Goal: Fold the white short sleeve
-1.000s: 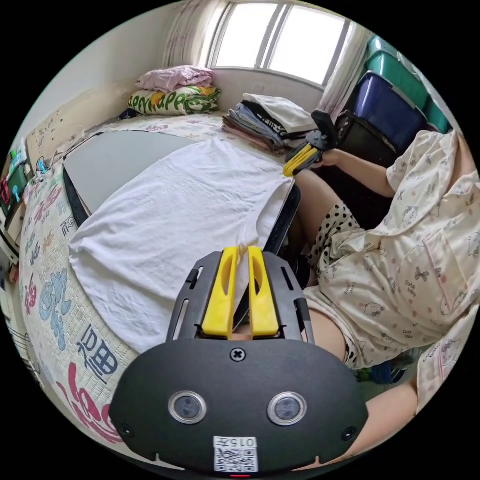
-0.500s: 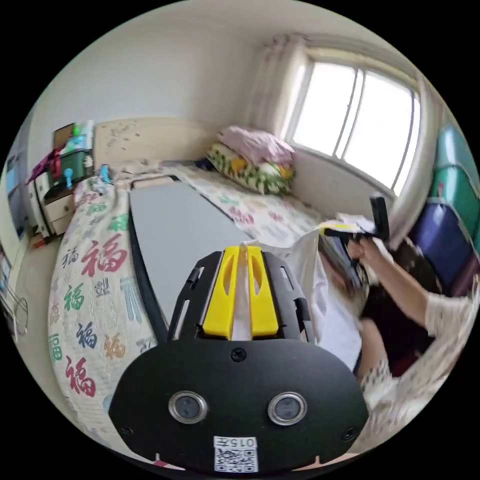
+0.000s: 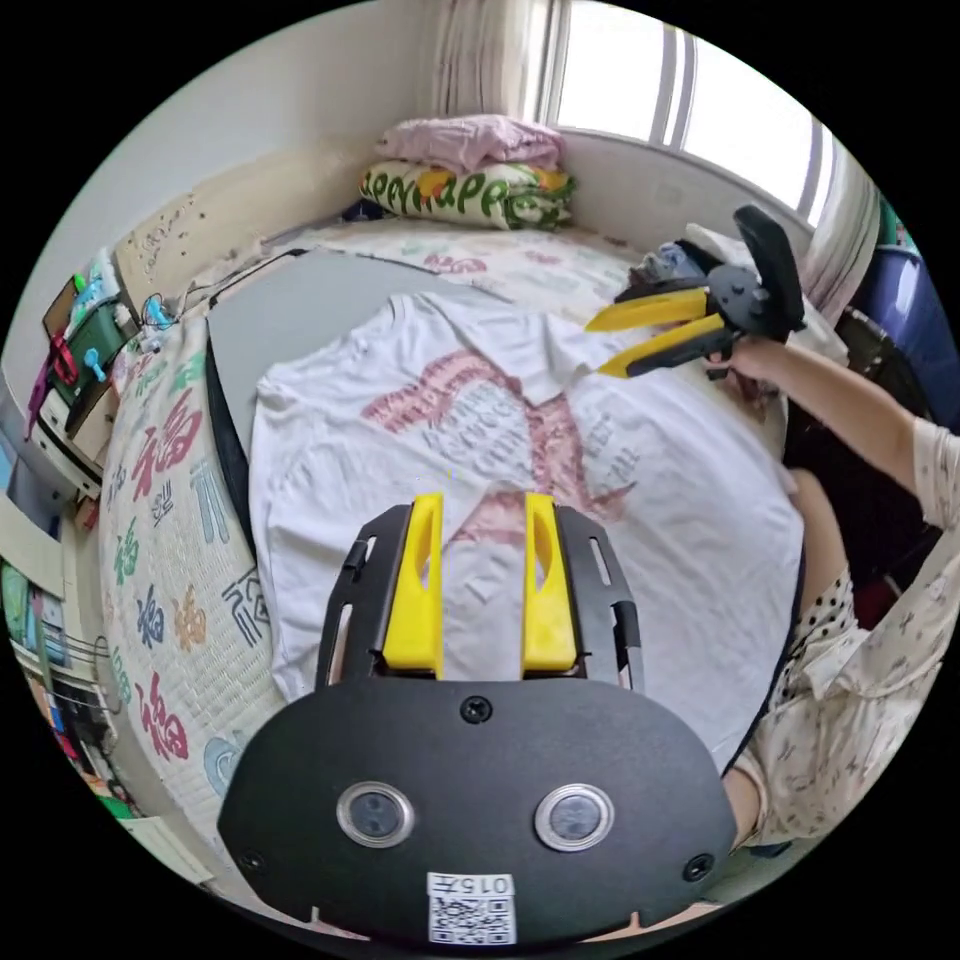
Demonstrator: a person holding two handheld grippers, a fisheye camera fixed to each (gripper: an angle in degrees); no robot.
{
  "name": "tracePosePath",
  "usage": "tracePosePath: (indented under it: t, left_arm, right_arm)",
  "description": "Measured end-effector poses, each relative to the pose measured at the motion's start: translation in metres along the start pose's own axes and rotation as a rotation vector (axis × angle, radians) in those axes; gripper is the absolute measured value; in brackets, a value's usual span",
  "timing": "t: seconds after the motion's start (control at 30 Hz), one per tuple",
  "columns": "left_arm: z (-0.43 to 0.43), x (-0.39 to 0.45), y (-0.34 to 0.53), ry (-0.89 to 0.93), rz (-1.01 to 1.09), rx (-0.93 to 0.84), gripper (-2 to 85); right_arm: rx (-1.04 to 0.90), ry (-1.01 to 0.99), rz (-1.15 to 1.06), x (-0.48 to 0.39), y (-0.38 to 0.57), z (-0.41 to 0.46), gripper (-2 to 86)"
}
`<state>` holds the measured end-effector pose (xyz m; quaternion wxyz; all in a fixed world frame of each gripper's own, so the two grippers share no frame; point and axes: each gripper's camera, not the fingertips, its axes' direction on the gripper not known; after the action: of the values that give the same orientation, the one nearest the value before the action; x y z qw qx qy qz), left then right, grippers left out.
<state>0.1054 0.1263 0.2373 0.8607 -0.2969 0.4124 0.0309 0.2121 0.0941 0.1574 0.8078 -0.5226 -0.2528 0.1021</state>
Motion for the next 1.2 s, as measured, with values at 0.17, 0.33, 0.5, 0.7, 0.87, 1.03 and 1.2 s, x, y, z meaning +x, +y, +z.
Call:
tracePosePath:
  t: [0.17,0.33,0.5,0.7,0.87,1.03,1.2]
  left_arm:
    - [0.028,0.027,0.004,-0.067,0.08,-0.077,10.9]
    - [0.046,0.041,0.022,-0.085,0.083,-0.118,3.0]
    - [0.006,-0.03,0.063,0.003,-0.108,0.009,0.2]
    - [-0.071,-0.164,0.181,-0.526,-0.607,0.177,2.3]
    - [-0.084,-0.127,0.303,-0.228,-0.667,0.351,5.8]
    - [-0.07,-0.027,0.438,0.054,-0.688,0.301,6.1]
    - [-0.07,0.05,0.552,0.139,-0.814,0.203,7.4]
  right_arm:
    - [-0.106,-0.007,0.033,0.028,-0.022,0.019,12.1]
    - [-0.166,-0.066,0.084,0.058,-0.046,0.02,4.8]
    - [-0.091,-0.077,0.302,0.154,-0.063,-0.031,0.7]
    - [0.106,0.133,0.976,0.355,0.007,-0.107,5.4]
    - [0.137,0.038,0.893,0.331,0.044,-0.157,9.1]
    - [0.087,-0.184,0.705,0.223,0.107,-0.223,10.2]
    - [0.037,-0.274,0.808,0.161,0.202,-0.29,11.5]
